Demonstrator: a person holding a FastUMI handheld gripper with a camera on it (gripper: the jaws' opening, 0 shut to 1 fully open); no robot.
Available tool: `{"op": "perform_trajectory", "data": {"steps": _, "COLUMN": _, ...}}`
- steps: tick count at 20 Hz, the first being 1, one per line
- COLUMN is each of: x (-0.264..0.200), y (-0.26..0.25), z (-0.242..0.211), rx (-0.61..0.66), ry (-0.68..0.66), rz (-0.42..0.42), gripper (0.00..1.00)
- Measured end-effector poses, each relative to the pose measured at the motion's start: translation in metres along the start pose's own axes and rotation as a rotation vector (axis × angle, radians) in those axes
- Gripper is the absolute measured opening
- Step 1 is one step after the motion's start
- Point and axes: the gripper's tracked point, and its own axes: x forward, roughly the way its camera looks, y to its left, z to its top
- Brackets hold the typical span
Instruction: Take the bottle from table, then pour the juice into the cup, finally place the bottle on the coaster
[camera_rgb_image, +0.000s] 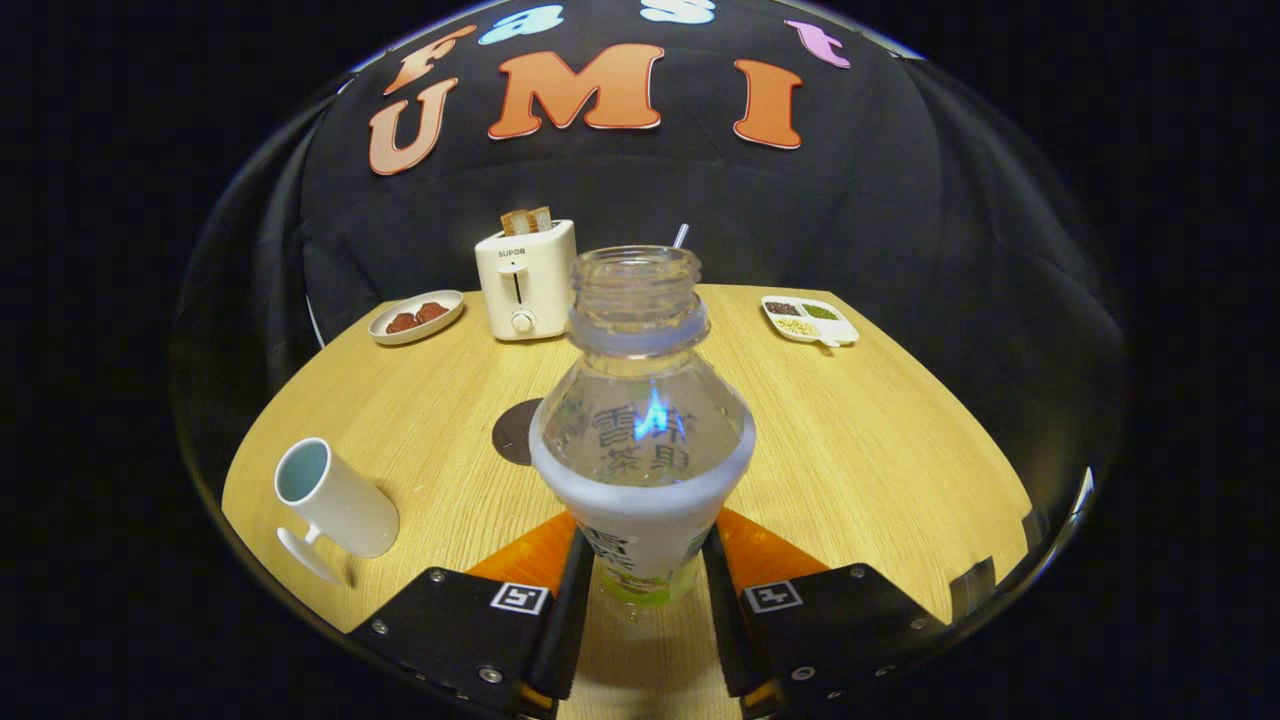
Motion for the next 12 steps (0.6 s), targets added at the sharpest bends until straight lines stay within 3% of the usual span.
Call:
{"op": "perform_trajectory", "data": {"steps": 6, "x": -0.012, "y": 0.007, "z": 0.022, "rx": -0.097, "ry": -0.005, "rz": -0.017, "gripper": 0.56}}
{"op": "perform_trajectory", "data": {"steps": 12, "x": -0.012, "y": 0.019, "z": 0.038, "rx": -0.311, "ry": -0.004, "rz": -0.058, "gripper": 0.57}}
